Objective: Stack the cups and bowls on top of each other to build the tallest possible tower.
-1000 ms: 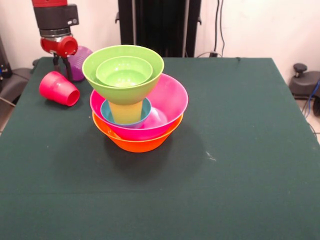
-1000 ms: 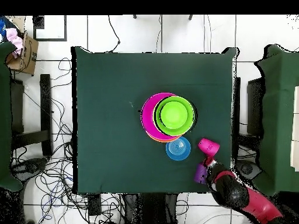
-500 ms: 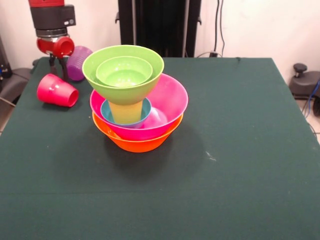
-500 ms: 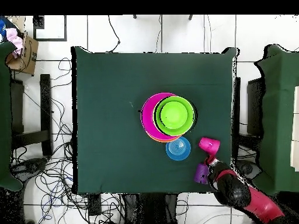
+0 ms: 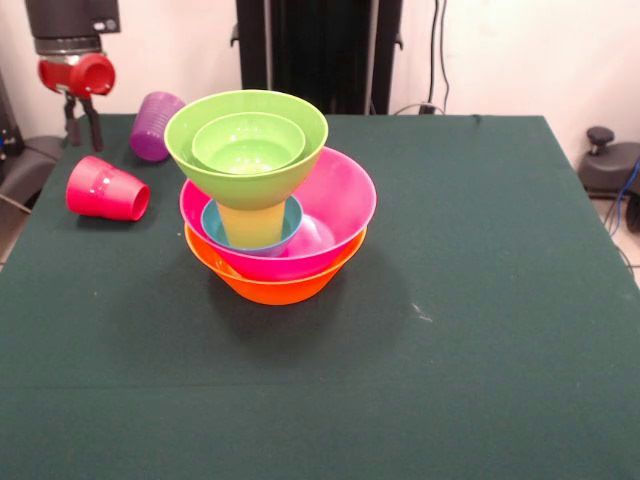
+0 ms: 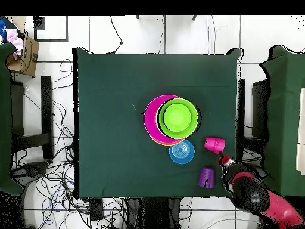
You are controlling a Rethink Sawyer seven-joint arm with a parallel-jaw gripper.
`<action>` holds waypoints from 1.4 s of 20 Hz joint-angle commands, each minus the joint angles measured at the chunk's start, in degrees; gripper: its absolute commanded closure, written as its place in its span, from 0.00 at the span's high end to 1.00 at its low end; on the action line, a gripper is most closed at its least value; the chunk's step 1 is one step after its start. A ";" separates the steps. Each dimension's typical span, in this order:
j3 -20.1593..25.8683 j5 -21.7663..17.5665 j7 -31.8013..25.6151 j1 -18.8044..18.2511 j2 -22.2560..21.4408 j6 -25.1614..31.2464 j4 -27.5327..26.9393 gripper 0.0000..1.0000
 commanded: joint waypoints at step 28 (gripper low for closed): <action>30.64 -4.78 -24.78 -7.13 7.84 28.72 -7.41 1.00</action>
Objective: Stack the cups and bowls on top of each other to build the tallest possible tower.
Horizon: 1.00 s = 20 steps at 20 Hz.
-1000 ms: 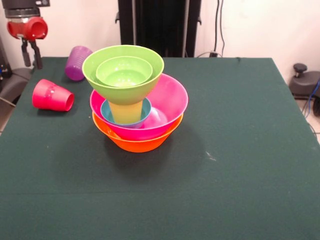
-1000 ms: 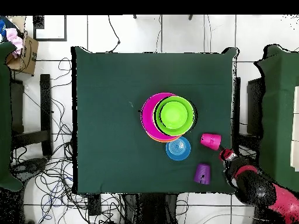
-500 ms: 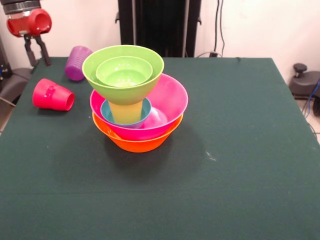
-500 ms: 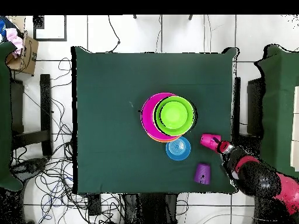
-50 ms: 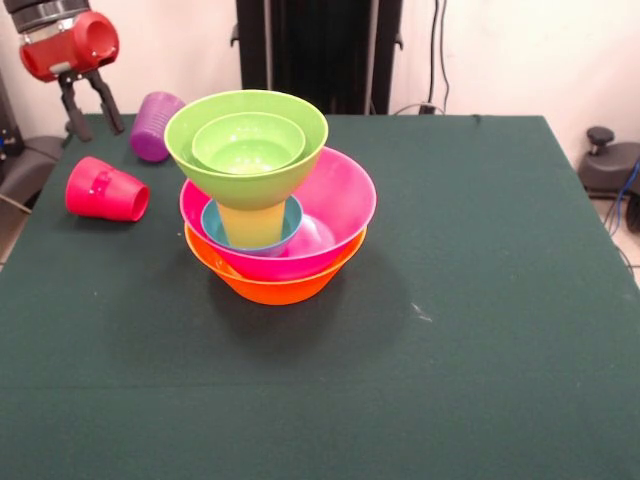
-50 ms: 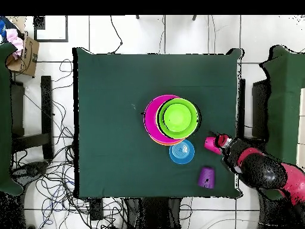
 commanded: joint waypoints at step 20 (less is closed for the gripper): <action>1.94 -2.20 -43.94 -6.54 15.98 26.46 -8.05 1.00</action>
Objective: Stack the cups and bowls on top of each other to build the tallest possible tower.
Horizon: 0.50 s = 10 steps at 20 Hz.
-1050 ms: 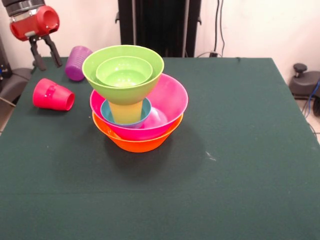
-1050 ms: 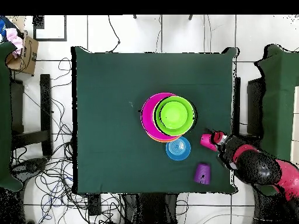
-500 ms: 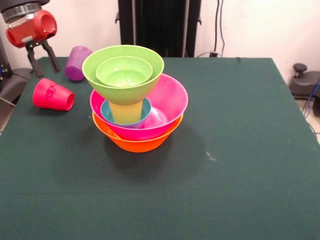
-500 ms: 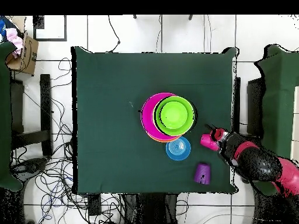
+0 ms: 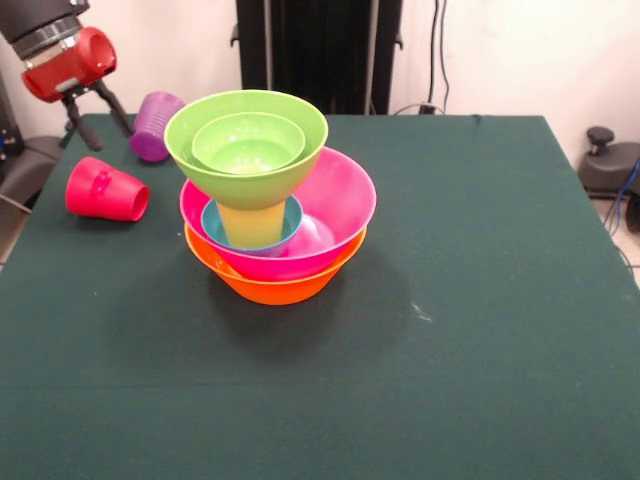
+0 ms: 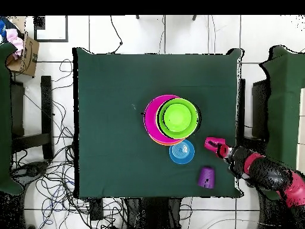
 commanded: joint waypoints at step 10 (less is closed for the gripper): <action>-1.36 -0.05 -27.32 -0.83 8.09 18.37 -10.00 1.00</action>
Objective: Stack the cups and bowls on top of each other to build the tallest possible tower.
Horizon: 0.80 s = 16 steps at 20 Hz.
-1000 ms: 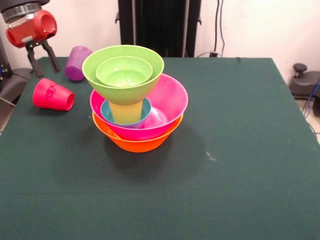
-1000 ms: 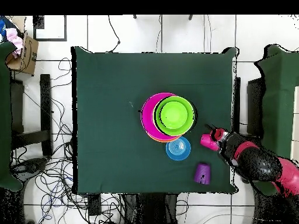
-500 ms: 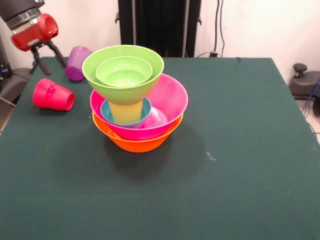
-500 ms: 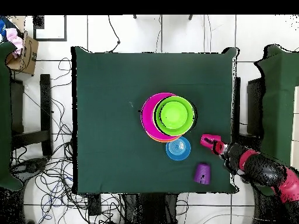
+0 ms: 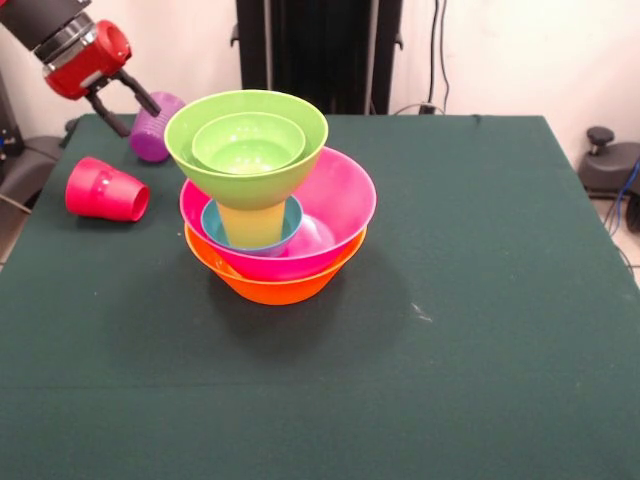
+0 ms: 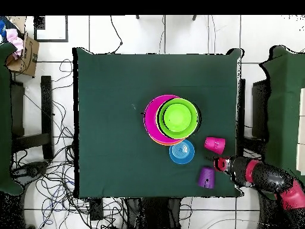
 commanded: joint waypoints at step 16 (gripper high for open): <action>-1.38 3.52 -17.36 5.35 5.07 13.56 -20.06 1.00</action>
